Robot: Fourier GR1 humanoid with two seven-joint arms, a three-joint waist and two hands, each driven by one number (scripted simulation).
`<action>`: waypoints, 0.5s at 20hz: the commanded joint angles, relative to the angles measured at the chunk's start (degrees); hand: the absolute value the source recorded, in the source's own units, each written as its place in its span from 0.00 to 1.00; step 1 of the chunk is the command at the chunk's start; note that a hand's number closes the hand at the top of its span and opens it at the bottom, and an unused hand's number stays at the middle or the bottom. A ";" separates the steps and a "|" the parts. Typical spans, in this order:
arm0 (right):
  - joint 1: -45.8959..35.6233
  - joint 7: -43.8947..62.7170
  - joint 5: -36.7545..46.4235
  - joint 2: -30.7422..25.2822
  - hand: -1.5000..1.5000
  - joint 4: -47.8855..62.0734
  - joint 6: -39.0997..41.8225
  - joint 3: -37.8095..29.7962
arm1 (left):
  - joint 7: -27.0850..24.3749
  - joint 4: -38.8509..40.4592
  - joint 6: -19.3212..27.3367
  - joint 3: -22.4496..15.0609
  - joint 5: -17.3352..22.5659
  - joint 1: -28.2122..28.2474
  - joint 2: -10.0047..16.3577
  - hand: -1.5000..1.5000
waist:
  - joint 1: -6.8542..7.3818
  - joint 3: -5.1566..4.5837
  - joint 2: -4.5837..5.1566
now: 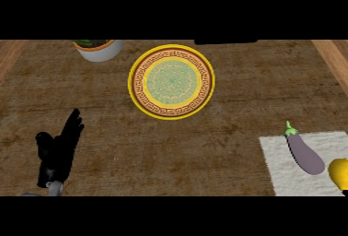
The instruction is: Pick the lemon from the placemat and place it in the plate
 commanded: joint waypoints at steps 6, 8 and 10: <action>5.32 1.80 15.30 -10.77 0.00 0.05 -6.73 -1.78 | 1.58 1.10 0.19 -1.89 -2.63 -2.21 -2.29 0.50 | 2.34 -0.25 0.06; 6.73 3.25 17.21 -13.42 0.00 0.87 -4.99 -1.82 | 2.00 -0.47 -1.39 -1.02 -1.73 -0.95 -0.93 0.50 | 2.66 -0.23 0.02; 8.82 10.33 18.81 -14.14 0.00 -6.35 -4.50 0.25 | 0.68 1.03 1.28 -3.24 -4.00 -1.35 -4.89 0.50 | 2.24 -0.32 0.02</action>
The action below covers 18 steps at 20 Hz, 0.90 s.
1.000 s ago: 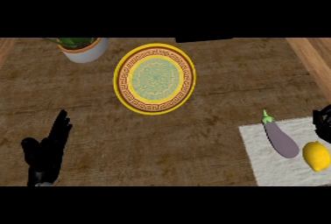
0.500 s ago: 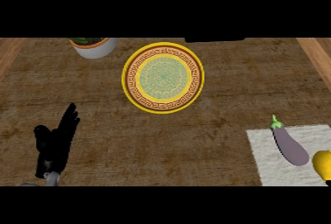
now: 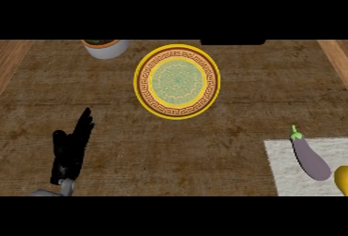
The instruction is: Pick the lemon from the placemat and place it in the plate
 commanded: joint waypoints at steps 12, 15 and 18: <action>-4.06 21.09 11.73 -3.05 0.00 -5.39 13.01 6.17 | 1.17 -2.21 -2.57 2.18 -2.87 2.04 -1.50 0.50 | 0.76 0.06 -0.03; -9.52 18.71 15.76 -0.92 0.00 1.19 14.84 7.39 | 1.65 3.07 -3.55 4.24 -4.06 -2.40 -3.10 0.50 | 0.74 0.07 0.04; -13.11 17.94 19.41 1.48 0.00 5.66 14.99 8.50 | 2.53 0.10 -4.96 4.25 -4.55 -0.85 -3.09 0.50 | 1.01 0.09 0.05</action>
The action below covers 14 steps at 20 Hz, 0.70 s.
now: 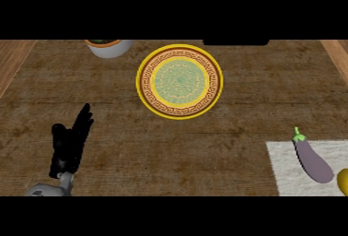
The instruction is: Pick the lemon from the placemat and place it in the plate
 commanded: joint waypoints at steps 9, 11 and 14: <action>-2.11 -5.73 7.90 4.73 0.00 6.40 5.26 -4.12 | 2.24 -1.96 -3.21 3.90 -3.81 1.32 -2.40 0.50 | -0.13 0.03 -0.02; -0.21 -2.67 10.84 9.39 0.00 2.03 1.59 -2.62 | 0.74 1.15 -3.54 4.55 -4.58 -0.85 -4.37 0.50 | -0.36 0.01 -0.04; -2.23 -4.51 12.18 9.28 0.00 4.56 3.90 -4.56 | 1.92 1.13 -5.20 5.40 -5.68 -1.62 -4.92 0.50 | -0.31 0.01 -0.05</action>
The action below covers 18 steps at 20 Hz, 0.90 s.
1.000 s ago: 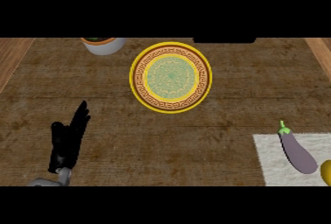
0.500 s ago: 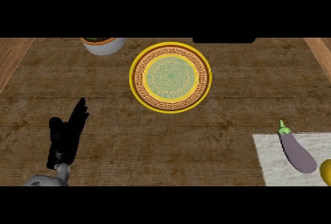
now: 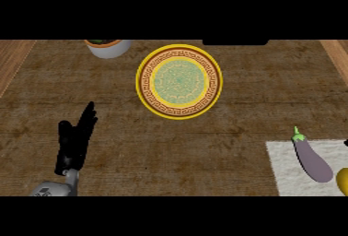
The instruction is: Pick the lemon from the placemat and place it in the plate
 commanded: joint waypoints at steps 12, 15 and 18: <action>-5.40 -5.43 10.59 4.71 1.00 4.41 -3.22 -2.11 | -2.49 1.77 -5.37 5.65 -2.16 1.52 -1.56 0.50 | -0.02 -0.02 0.00; -4.98 -8.96 13.19 6.04 1.00 6.70 -6.20 -2.81 | -0.87 0.17 -5.33 5.67 -3.40 1.39 -2.83 0.50 | 0.01 0.00 -0.01; -3.13 -8.58 13.20 5.98 1.00 5.98 -10.83 -5.82 | -1.12 -1.36 -5.24 5.66 -3.46 3.03 -2.69 0.50 | -0.09 0.00 -0.04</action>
